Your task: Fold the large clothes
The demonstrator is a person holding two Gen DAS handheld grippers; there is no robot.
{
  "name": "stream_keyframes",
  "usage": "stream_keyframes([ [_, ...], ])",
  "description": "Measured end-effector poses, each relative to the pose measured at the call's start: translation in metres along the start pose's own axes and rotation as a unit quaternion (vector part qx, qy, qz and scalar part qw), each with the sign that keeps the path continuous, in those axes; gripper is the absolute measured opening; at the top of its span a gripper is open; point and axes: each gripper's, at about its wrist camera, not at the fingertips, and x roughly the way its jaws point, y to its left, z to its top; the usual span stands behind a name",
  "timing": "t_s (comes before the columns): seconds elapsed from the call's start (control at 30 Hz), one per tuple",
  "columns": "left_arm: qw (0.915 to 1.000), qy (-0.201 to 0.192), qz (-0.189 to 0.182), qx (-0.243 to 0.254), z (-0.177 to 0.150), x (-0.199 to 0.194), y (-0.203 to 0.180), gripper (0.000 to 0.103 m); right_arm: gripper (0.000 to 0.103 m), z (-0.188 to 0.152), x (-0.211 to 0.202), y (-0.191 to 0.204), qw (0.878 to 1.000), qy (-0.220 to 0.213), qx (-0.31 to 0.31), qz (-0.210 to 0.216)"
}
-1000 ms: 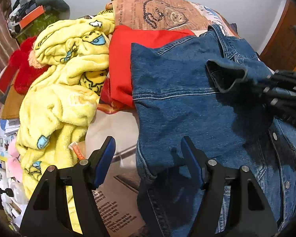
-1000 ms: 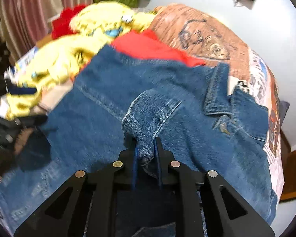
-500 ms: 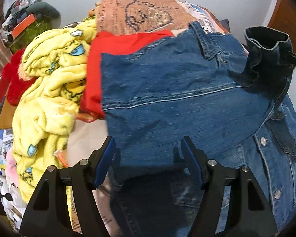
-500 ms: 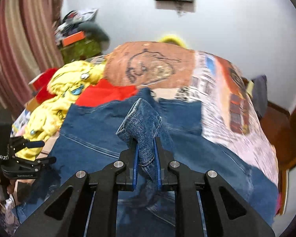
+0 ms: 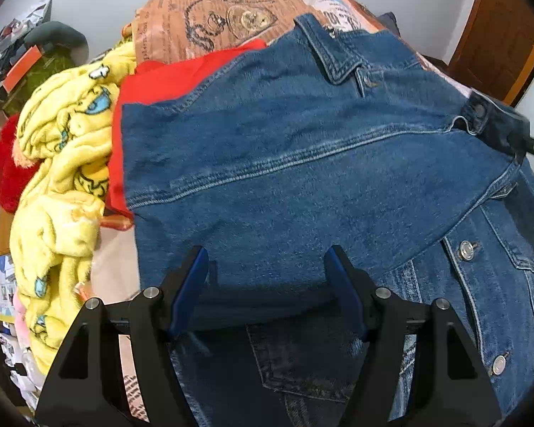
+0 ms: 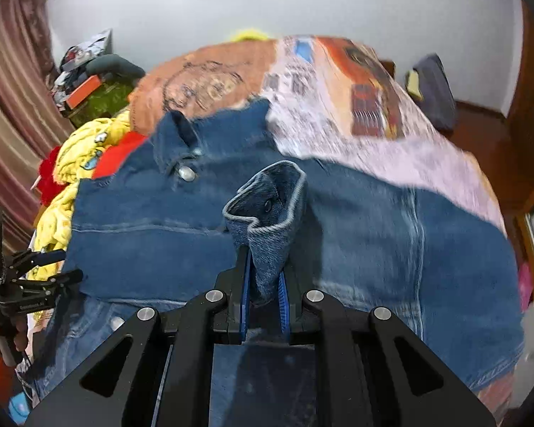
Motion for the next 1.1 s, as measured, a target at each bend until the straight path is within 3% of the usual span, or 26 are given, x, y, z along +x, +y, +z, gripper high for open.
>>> stream_keyframes([
  [0.27,0.9999,0.01,-0.003,-0.011,-0.006,0.014,-0.002,0.069,0.015,-0.017,0.004,-0.022,0.999,0.031,0.029,0.004],
  [0.57,0.9998,0.009,0.015,0.008,-0.004,0.005,-0.011,0.07,0.042,-0.015,-0.03,-0.05,0.998,0.014,0.058,-0.025],
  [0.9,0.9964,-0.076,0.0,0.037,0.04,-0.053,-0.046,0.07,0.074,-0.009,-0.112,-0.096,0.99,-0.065,0.06,-0.11],
  [1.1,0.9919,-0.111,-0.052,0.034,0.071,-0.076,-0.078,0.072,0.075,-0.029,-0.141,-0.141,0.983,-0.075,0.093,-0.139],
])
